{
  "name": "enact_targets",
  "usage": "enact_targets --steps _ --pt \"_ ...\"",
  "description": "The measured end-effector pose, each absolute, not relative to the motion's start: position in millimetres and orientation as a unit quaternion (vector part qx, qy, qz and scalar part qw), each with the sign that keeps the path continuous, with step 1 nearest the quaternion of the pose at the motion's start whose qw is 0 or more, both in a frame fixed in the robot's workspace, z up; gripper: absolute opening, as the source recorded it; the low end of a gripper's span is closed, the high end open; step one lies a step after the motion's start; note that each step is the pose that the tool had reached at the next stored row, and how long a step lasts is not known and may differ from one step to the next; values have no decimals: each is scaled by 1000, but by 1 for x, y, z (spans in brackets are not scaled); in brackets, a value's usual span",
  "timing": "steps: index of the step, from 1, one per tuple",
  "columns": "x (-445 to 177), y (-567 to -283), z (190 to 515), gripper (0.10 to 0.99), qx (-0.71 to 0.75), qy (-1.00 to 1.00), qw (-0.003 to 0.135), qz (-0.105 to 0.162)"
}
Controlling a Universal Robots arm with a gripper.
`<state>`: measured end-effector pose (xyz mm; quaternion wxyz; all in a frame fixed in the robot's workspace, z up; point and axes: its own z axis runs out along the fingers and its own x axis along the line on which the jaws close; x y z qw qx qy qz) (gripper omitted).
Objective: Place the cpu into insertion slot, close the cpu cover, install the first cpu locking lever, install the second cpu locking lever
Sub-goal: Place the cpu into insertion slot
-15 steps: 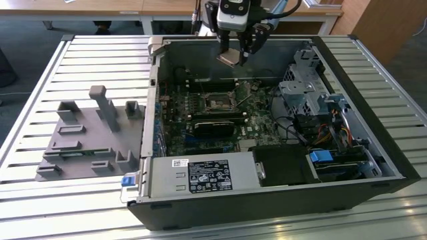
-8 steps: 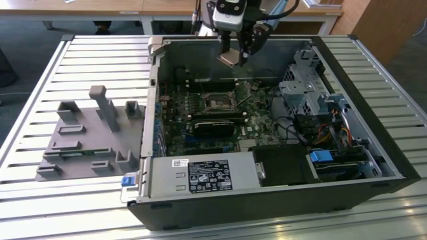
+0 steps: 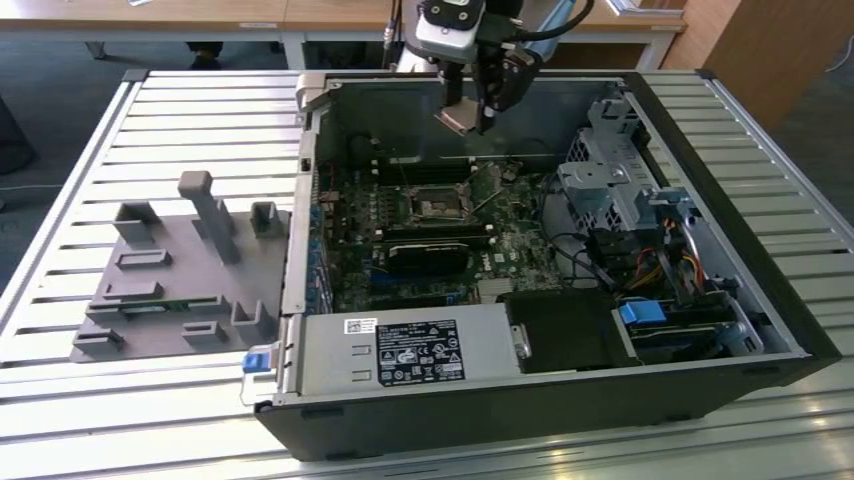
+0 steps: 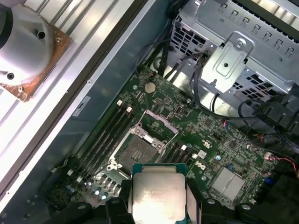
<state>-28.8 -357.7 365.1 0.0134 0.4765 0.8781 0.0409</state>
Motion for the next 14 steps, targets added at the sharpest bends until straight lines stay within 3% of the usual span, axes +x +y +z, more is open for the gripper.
enact_targets --steps 14 --pt "-29 -357 364 537 537 842 17 39"
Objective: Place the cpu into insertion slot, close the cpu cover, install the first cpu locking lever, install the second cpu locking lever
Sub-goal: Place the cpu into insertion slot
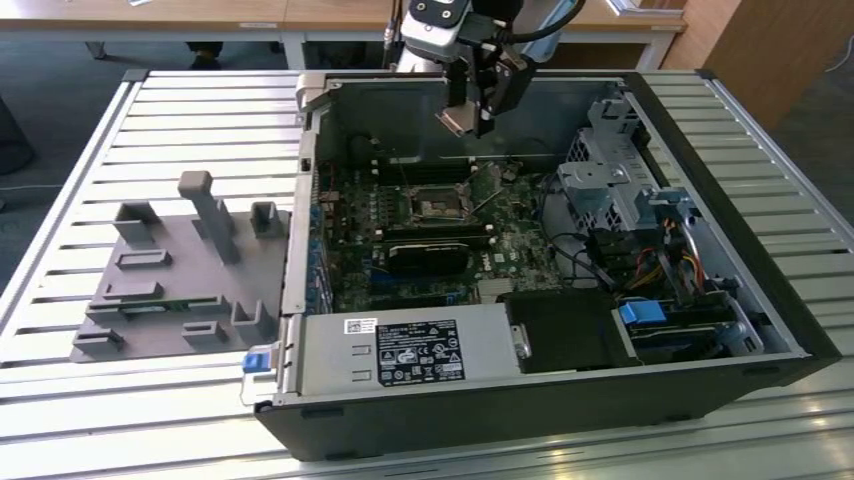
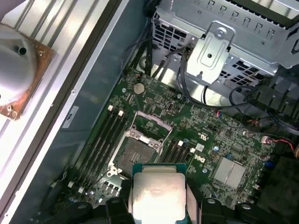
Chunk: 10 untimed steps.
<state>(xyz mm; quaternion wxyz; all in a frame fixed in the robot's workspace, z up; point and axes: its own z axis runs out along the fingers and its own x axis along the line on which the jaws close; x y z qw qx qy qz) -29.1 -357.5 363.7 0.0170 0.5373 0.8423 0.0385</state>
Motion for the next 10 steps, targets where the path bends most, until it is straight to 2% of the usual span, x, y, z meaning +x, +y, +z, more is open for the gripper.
enact_targets --steps 10 --pt "-29 -357 363 537 578 815 19 37"
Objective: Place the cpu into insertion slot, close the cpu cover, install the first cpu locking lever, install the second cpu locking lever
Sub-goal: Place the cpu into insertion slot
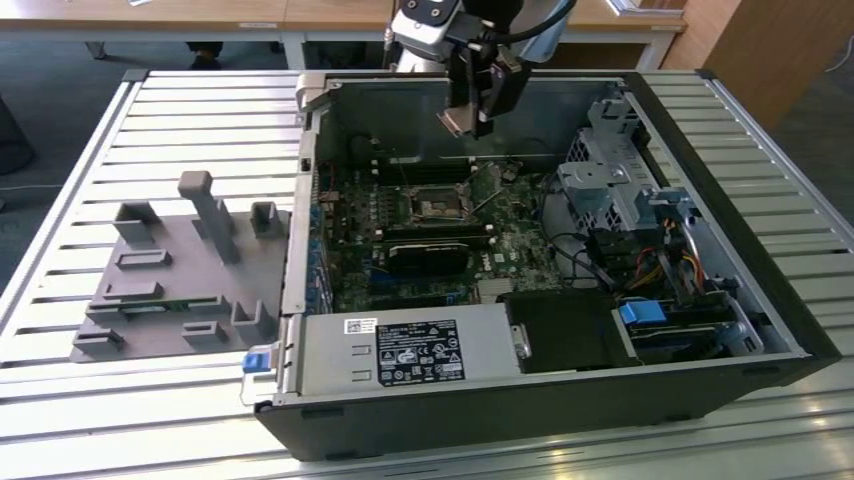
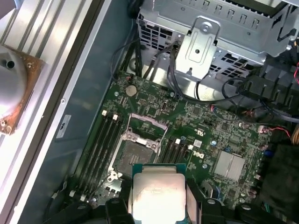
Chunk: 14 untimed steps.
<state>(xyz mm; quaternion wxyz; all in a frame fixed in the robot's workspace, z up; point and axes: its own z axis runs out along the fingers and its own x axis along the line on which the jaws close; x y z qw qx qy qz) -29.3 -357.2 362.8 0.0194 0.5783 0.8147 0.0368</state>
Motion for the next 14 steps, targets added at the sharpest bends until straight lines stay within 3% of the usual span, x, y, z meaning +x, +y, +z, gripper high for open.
enact_targets --steps 14 --pt "-29 -357 361 537 635 772 22 35"
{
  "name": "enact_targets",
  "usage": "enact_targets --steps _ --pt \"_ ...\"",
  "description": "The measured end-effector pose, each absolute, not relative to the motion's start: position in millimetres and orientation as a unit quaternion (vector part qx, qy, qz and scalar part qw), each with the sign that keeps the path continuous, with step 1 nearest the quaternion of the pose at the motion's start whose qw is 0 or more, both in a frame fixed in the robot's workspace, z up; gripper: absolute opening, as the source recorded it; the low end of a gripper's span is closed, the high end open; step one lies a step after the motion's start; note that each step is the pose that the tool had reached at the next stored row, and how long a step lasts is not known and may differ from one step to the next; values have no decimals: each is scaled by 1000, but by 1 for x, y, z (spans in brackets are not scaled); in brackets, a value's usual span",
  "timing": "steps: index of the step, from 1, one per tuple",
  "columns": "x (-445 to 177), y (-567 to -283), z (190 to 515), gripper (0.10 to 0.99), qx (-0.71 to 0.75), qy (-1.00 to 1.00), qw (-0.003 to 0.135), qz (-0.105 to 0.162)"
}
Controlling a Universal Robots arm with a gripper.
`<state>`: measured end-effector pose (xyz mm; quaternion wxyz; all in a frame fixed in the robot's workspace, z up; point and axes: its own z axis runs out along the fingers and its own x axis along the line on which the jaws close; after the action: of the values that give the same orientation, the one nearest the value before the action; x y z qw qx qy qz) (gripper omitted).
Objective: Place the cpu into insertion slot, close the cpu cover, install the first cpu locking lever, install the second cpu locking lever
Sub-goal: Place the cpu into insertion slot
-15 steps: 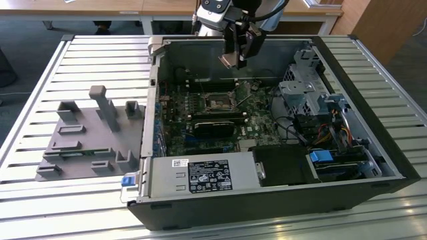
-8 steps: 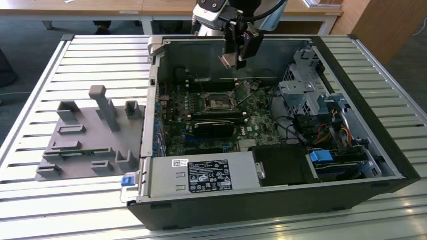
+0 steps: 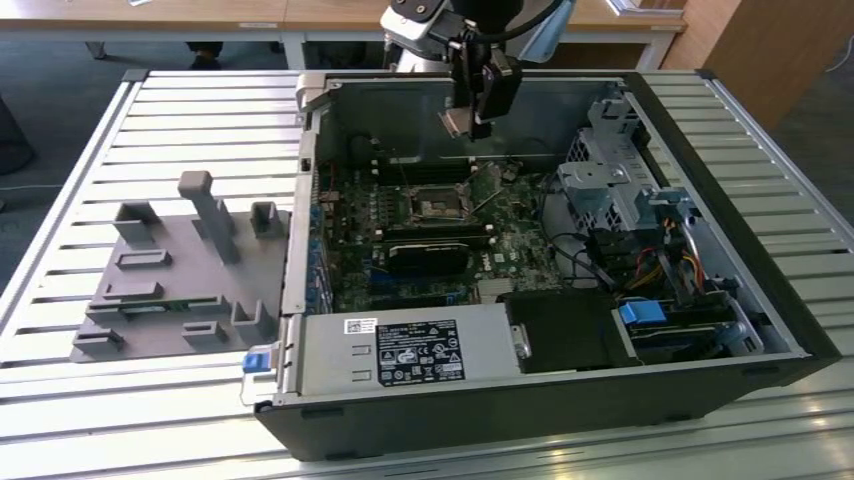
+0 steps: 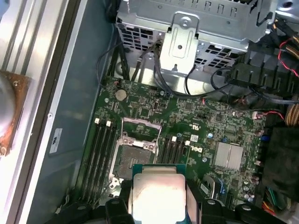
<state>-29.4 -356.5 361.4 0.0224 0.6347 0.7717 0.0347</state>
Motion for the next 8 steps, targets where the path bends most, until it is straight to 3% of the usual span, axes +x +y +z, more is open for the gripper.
enact_targets --steps 8 --pt "-30 -356 360 537 675 737 24 33"
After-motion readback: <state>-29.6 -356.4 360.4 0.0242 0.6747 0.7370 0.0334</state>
